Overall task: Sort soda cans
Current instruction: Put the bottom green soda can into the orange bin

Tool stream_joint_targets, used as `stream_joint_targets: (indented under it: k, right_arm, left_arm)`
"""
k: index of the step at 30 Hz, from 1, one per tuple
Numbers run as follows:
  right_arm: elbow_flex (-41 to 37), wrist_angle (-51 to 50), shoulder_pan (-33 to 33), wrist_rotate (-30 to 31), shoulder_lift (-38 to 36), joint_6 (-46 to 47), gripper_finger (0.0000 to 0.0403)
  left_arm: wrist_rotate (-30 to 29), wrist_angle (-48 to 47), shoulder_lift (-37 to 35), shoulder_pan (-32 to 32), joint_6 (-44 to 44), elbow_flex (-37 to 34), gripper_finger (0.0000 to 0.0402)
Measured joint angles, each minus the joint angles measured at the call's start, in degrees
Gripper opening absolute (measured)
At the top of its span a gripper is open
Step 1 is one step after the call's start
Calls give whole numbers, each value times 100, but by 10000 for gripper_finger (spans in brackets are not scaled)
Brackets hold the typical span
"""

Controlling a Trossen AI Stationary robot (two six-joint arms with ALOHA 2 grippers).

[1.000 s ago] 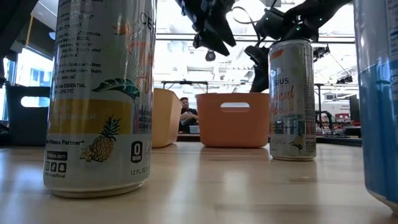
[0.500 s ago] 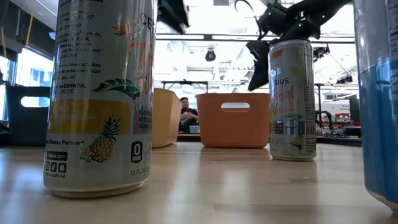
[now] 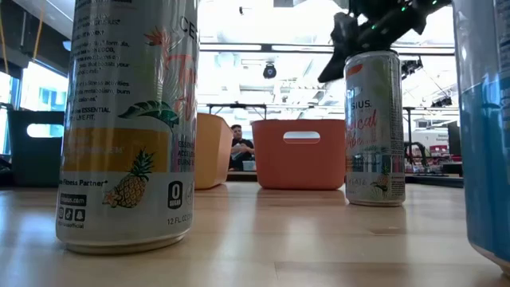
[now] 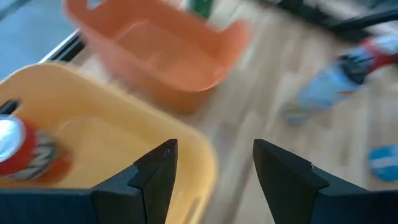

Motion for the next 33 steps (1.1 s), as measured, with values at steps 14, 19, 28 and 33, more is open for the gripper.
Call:
stream_joint_targets:
  k: [14,19,28,33]
  right_arm:
    - [0,343,546,-335,-586,867,0]
    - [0,332,890,-139,-578,1405,6]
    - [0,367,1939,543,-573,1572,107]
    - [0,303,2392,897,-573,1426,188]
  left_arm:
    - [-288,-82,-946,-1269,-131,-664,204]
    - [-203,-129,-946,-1266,151,-664,204]
    - [135,-477,-944,-1265,943,-657,211]
    - [986,-608,-709,-1337,898,-466,245]
